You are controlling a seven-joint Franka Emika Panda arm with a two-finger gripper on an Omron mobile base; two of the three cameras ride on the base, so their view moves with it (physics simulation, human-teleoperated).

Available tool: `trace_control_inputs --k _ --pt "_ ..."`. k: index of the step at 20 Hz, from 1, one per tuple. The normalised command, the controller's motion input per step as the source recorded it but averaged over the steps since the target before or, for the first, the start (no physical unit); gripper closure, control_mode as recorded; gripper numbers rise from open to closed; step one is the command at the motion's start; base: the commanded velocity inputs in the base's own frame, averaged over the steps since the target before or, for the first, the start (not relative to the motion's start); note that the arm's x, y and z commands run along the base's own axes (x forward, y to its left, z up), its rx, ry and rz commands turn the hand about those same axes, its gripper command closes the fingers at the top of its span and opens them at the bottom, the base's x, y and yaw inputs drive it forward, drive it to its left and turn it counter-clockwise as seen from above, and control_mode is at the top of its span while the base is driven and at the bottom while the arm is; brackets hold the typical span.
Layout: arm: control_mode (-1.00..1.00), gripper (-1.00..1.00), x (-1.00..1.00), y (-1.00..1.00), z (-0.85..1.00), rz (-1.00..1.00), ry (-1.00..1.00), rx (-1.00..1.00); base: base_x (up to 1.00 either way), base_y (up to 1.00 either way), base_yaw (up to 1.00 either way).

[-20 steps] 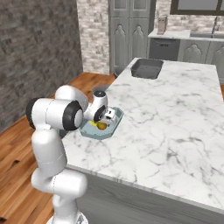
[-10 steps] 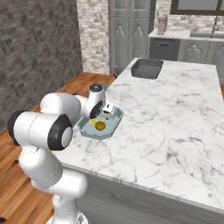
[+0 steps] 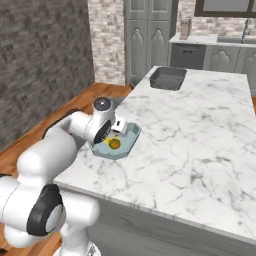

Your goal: Place the cold items (orange and lemon wedge) from the fridge in one tupperware on the dining counter. Place the warm items (kebab skewer and hot dog) in the stove area in another tupperware.

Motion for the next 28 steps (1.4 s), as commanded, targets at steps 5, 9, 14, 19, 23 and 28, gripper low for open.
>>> trace_control_inputs --k 5,9,14,19,23,28 --pt "-1.0 -1.0 -0.87 0.07 0.29 0.0 -0.13 0.03 0.0 0.0 0.0" --pt "1.0 -1.0 -0.36 0.14 0.12 0.0 -0.03 0.0 -0.26 0.38 0.0" --pt "1.0 -1.0 0.0 0.0 0.0 0.0 0.0 0.0 -0.13 1.0 0.0" --pt "1.0 -1.0 0.0 0.0 0.0 0.0 0.0 0.0 0.17 1.0 -0.04" --pt "1.0 -1.0 0.0 0.0 0.0 0.0 0.0 0.0 0.57 1.0 -0.16" --pt "1.0 -1.0 0.0 0.0 0.0 0.0 0.0 0.0 0.71 1.0 -0.24"
